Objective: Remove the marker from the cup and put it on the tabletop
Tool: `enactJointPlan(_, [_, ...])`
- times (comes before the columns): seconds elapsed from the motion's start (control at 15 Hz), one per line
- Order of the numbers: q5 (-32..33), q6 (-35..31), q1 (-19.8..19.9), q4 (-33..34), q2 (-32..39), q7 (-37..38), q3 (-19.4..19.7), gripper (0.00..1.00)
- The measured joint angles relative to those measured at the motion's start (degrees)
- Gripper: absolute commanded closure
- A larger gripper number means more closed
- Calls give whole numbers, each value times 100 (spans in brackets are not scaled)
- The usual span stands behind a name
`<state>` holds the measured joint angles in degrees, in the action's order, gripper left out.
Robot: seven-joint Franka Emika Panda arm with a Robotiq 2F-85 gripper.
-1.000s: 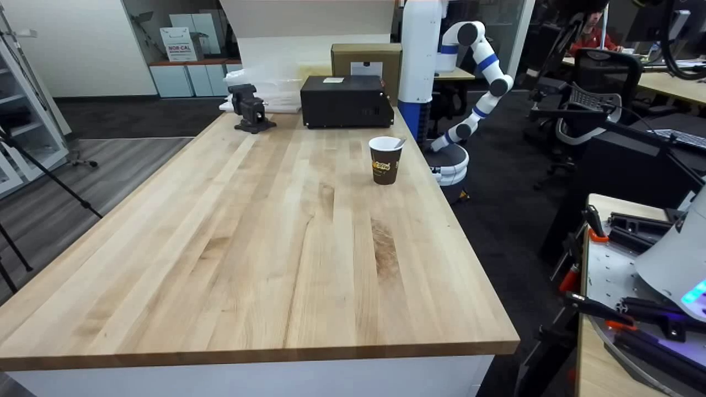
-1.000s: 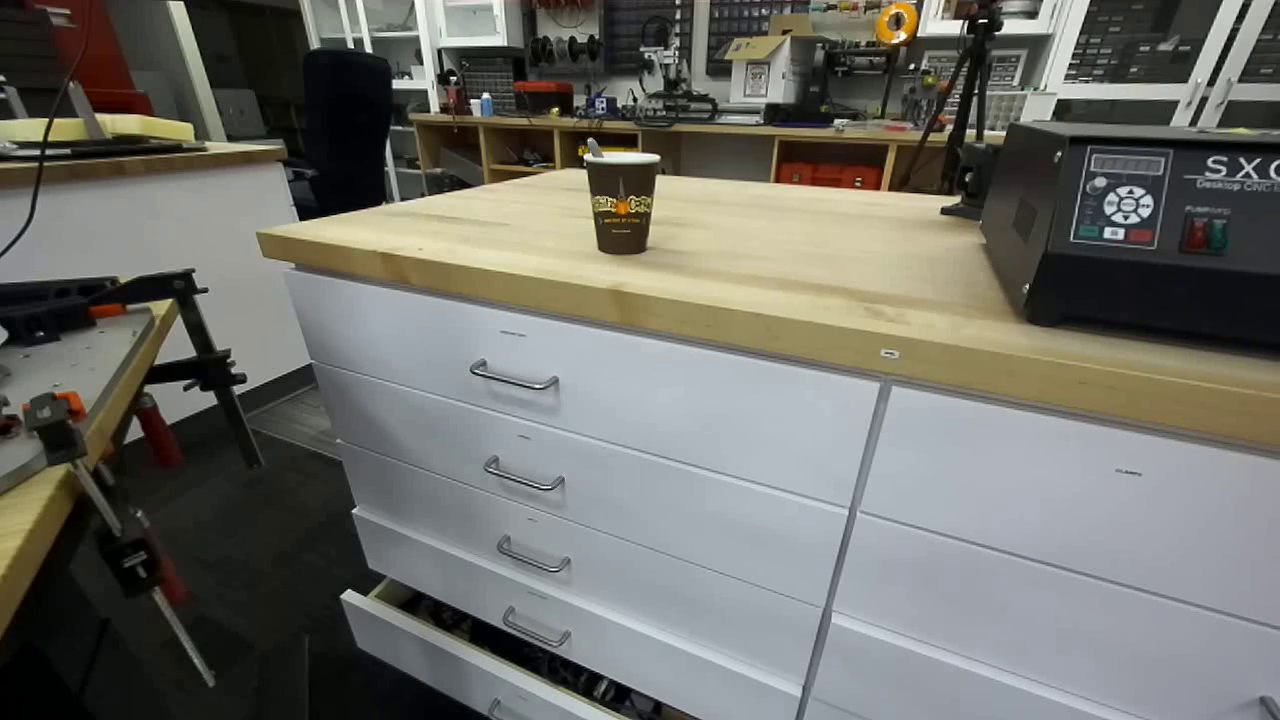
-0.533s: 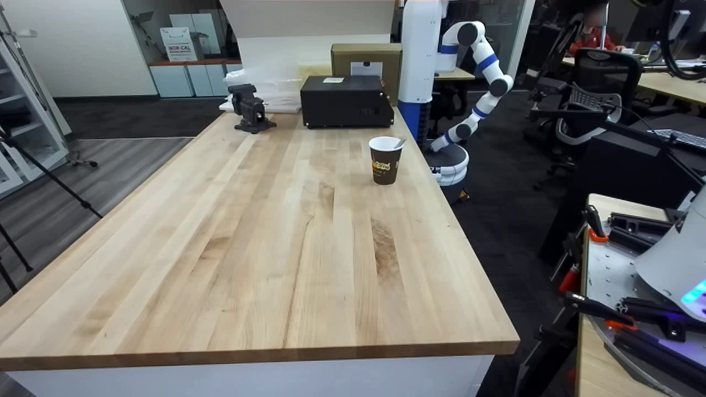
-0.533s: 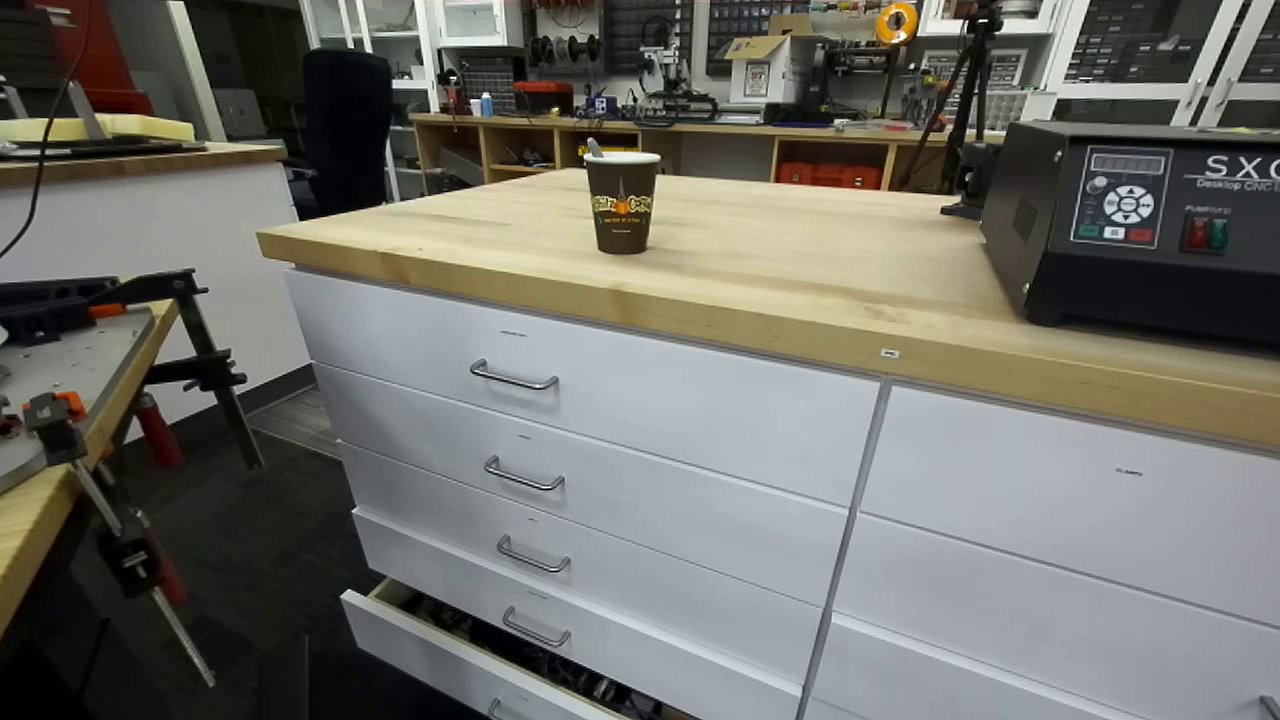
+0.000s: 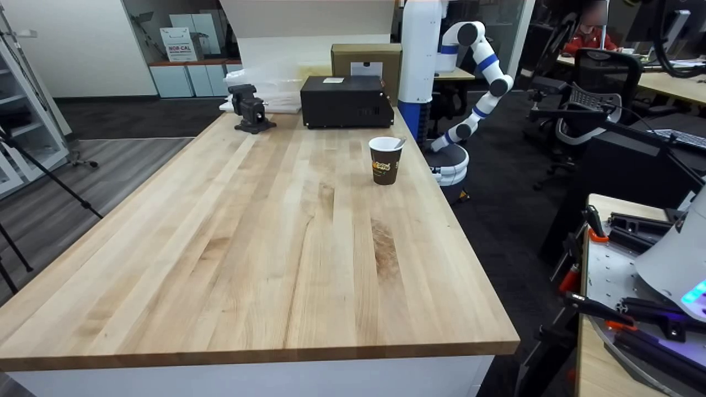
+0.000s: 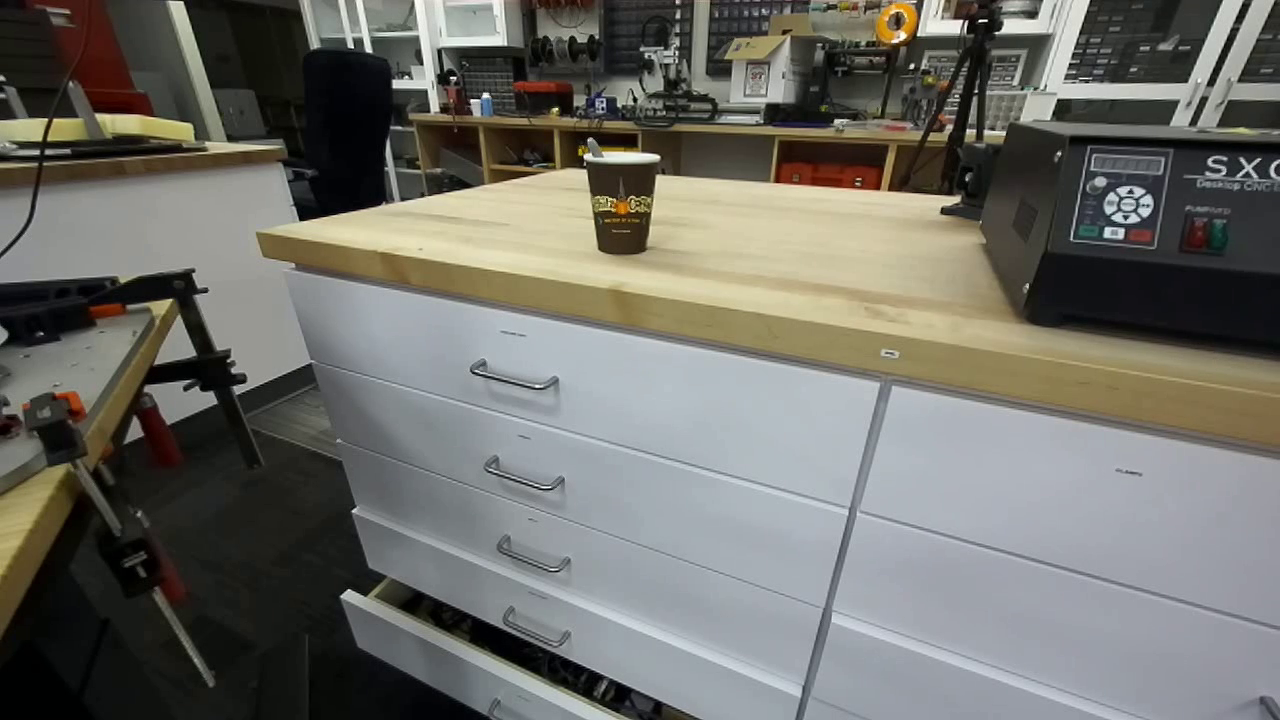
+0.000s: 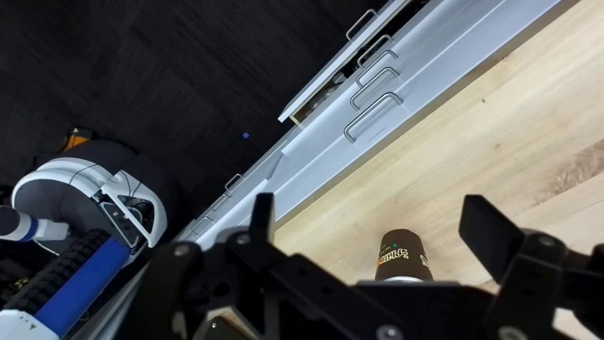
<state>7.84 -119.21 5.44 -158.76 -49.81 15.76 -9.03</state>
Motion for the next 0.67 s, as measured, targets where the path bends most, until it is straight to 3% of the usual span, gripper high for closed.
enactJointPlan(0.33, [41,-237,11,448,810,-112,105,0])
enactJointPlan(0.67, [123,-311,29,1687,2429,-656,491,0])
